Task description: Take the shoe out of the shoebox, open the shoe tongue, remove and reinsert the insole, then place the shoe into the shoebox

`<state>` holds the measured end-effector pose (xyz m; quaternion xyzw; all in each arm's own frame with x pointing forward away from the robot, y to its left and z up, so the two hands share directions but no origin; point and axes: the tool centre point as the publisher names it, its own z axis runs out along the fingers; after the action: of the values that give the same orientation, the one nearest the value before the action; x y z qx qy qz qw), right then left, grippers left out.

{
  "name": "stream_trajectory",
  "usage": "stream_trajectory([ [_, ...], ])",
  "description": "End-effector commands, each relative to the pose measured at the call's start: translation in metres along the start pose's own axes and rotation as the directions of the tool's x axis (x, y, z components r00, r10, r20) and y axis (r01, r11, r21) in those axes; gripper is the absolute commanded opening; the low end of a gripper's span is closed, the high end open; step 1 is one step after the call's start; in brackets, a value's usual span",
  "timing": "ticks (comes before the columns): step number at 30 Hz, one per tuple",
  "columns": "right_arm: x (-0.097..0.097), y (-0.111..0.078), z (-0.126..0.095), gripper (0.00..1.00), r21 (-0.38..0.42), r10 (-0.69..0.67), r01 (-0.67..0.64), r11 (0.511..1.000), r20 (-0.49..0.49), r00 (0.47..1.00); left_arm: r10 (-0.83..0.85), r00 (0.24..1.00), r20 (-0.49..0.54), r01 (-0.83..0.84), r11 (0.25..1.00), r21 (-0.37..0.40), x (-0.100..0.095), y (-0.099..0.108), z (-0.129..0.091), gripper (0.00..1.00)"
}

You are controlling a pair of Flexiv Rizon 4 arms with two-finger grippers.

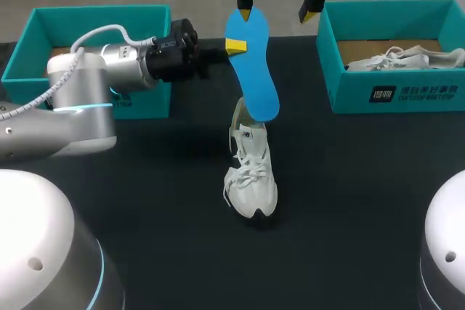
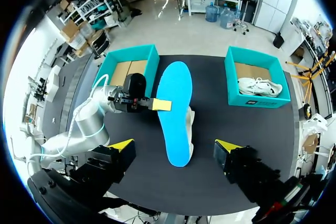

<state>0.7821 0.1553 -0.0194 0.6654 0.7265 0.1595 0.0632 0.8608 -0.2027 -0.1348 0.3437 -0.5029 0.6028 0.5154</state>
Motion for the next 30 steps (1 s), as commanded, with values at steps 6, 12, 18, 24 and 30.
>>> stream_trajectory([
  [6, 0.023, 0.012, 0.010, 1.00, 0.017, 0.021, -0.021, 1.000, 0.049, 0.999, 0.001, 1.000, -0.002, -0.001, 1.000, 0.000, -0.001, 0.000, 0.001, 0.00],
  [12, 0.043, 0.010, 0.009, 1.00, 0.011, 0.021, -0.022, 1.000, 0.113, 0.993, 0.001, 1.000, -0.002, -0.001, 1.000, 0.000, -0.001, 0.000, 0.001, 0.00],
  [18, 0.065, 0.005, 0.018, 1.00, 0.047, -0.016, 0.009, 0.999, 0.156, 0.988, 0.001, 1.000, -0.002, -0.001, 1.000, 0.000, -0.001, 0.000, 0.001, 0.00],
  [24, 0.066, 0.005, 0.019, 1.00, 0.051, -0.014, 0.006, 0.999, 0.155, 0.988, -0.026, 1.000, -0.004, 0.026, 1.000, -0.005, -0.001, 0.001, -0.001, 0.00],
  [30, 0.066, 0.005, 0.019, 1.00, 0.051, -0.014, 0.006, 0.999, 0.155, 0.988, -0.170, 0.985, 0.031, 0.169, 0.985, 0.036, 0.002, 0.008, -0.005, 0.00],
])
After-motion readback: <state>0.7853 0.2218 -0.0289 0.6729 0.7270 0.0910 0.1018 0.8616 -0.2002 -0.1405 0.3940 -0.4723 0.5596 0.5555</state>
